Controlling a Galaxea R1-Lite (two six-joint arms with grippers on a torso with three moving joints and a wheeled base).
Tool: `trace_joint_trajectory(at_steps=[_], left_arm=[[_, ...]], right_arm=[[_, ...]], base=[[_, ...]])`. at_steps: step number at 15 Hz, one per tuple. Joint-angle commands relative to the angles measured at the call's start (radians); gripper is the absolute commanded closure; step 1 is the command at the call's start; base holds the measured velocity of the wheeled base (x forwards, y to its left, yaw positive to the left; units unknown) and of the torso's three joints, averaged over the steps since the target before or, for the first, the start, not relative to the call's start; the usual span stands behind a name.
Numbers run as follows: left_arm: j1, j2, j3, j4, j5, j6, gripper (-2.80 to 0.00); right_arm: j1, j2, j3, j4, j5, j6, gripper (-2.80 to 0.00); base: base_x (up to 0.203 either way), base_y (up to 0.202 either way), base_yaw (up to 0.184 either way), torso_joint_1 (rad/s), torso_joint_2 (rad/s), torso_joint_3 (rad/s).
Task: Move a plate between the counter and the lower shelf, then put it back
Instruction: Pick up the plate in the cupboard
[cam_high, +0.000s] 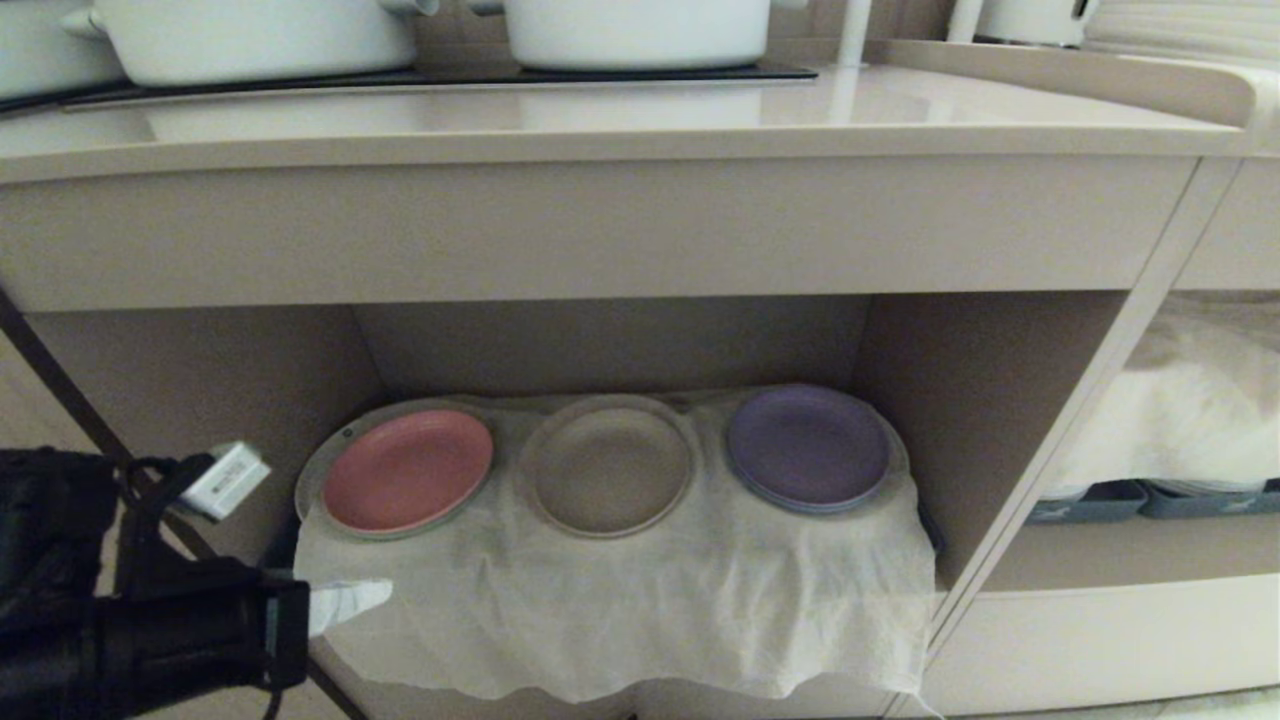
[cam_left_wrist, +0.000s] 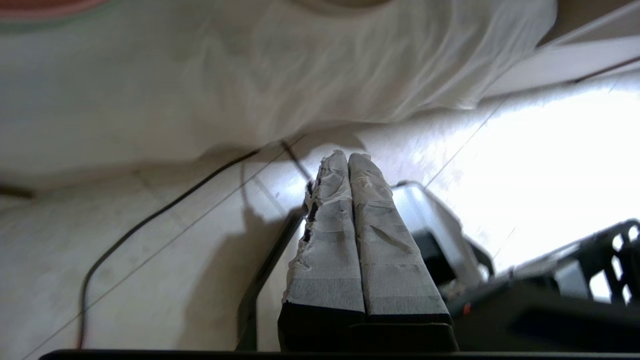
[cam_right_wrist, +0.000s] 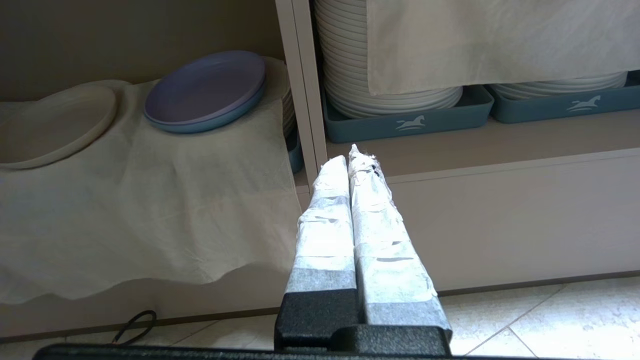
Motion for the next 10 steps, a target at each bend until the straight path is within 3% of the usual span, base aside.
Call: trace_joint_trajectory(at_steps=[1, 6, 10], left_arm=[[-0.029, 0.136, 0.001, -0.067, 0.015, -0.016, 0.0], [-0.057, 0.321, -0.002, -0.244, 0.084, -0.031, 0.0], [-0.164, 0.392, -0.025, -0.342, 0.202, -0.107, 0.0]], right_arm=[[0.0, 0.0, 0.0, 0.0, 0.0, 0.0, 0.0], [0.0, 0.0, 0.0, 0.0, -0.001, 0.0, 0.0], [0.0, 0.0, 0.0, 0.0, 0.0, 0.0, 0.0]], base=[[0.0, 0.0, 0.0, 0.0, 0.0, 0.0], [0.0, 0.0, 0.0, 0.0, 0.0, 0.0], [0.0, 0.0, 0.0, 0.0, 0.0, 0.0]])
